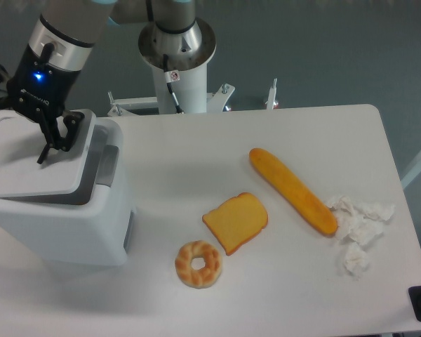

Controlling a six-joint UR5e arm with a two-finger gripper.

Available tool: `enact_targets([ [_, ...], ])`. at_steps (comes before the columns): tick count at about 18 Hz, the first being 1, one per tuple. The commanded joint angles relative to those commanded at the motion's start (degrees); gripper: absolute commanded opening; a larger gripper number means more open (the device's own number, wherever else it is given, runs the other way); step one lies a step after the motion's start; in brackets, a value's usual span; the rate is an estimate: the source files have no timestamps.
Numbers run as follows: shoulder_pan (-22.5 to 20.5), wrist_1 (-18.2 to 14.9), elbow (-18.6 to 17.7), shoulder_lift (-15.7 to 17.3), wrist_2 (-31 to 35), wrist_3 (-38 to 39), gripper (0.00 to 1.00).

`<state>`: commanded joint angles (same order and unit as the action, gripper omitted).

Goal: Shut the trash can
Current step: 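Lower the gripper, pushing the lid down over the can opening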

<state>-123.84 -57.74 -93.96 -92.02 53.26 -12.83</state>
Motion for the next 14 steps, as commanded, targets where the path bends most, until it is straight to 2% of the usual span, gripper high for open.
enact_targets([
  [14,-1.76,-0.26,-1.41,0.97,0.18,-2.29,1.00],
])
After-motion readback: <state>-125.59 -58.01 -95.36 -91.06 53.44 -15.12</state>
